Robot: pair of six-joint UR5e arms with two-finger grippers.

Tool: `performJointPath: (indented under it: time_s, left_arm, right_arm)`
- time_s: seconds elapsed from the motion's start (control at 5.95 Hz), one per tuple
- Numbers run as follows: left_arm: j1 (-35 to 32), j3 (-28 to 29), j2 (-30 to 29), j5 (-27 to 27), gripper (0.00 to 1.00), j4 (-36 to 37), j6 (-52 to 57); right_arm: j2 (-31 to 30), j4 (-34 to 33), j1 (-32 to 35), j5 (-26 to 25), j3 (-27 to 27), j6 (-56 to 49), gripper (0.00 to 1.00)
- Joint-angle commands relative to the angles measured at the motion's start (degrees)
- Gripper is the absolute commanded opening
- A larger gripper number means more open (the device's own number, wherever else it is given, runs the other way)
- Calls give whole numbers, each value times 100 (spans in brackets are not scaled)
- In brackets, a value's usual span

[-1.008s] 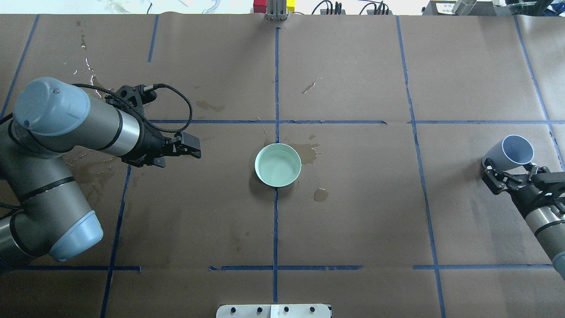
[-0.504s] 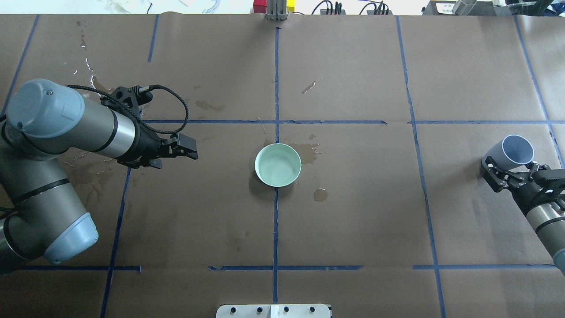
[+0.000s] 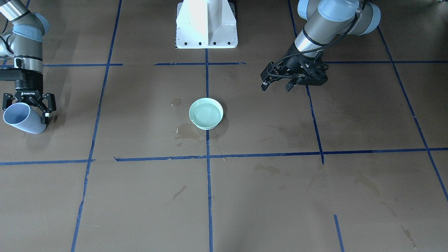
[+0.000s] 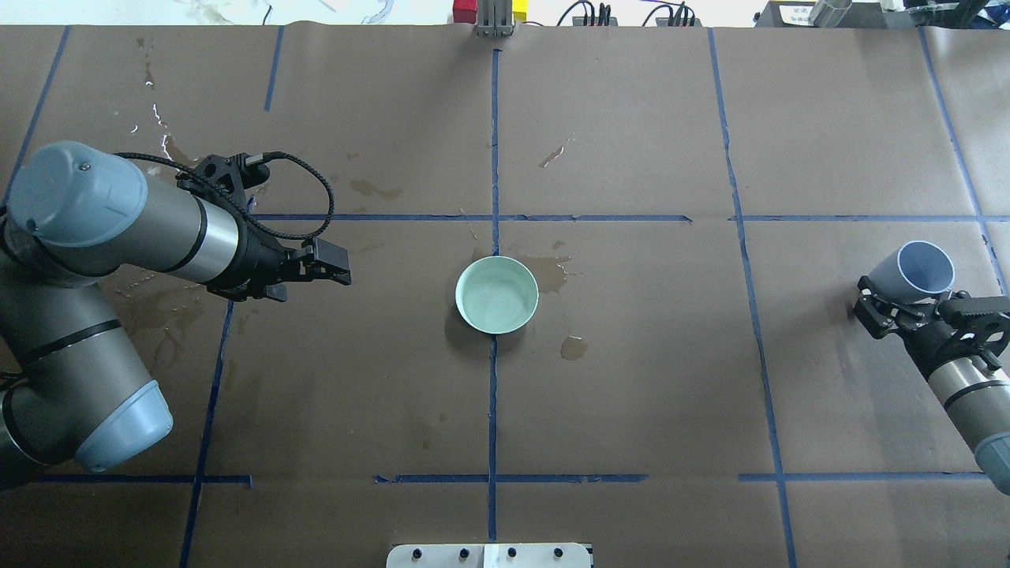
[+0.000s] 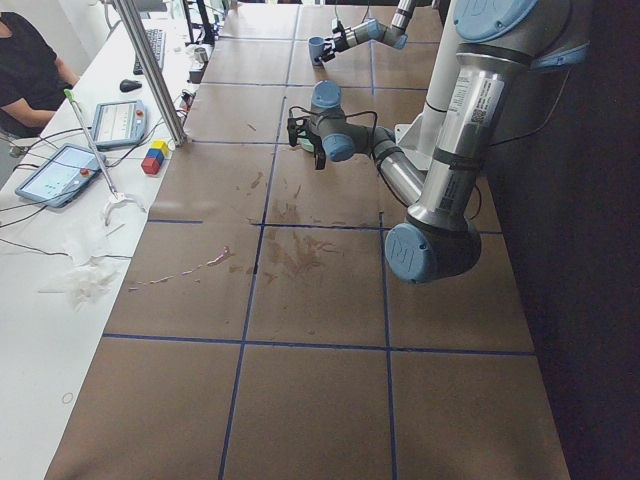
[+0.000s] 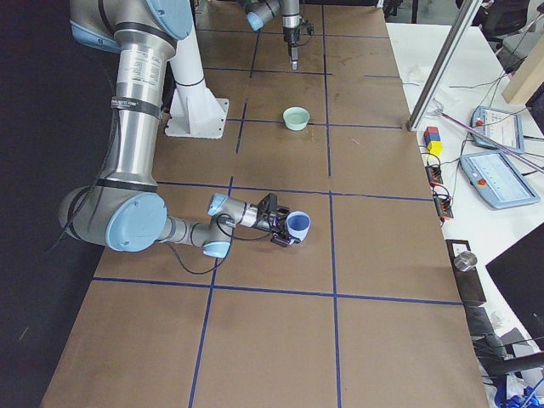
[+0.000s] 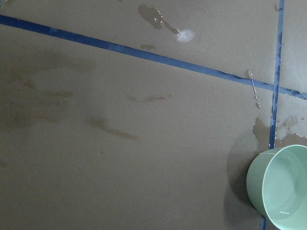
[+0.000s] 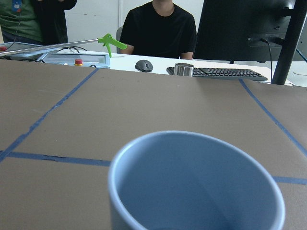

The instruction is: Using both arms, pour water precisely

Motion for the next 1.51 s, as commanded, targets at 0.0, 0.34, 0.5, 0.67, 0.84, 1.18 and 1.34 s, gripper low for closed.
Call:
performJointPath:
  time_s: [0.0,0.34,0.5,0.67,0.84,1.18,1.34]
  left_arm:
    - [8,1,3,-2,100,0,0]
    - [8,1,3,-2,100,0,0]
    - [8,1,3,-2,100,0,0]
    - [34,19,3,7,100,0,0]
    - [52,36,3,7,100,0,0]
    - [34,45,3,7,100,9,9]
    - [34,63,3,85,100,52,9]
  right_arm:
    - [28,6,38,48,-23,-69,88]
    - [37,41,170,57,47,-411,37]
    - [63,16,283,65,343,-830,31]
    - [63,-28,285,57,494,-1121,22]
    - [72,-264,267,57,774,-1203,13]
    - [150,-1270,232,57,1810,-1379,5]
    - [342,-1807,154,65,2145,-1379,4]
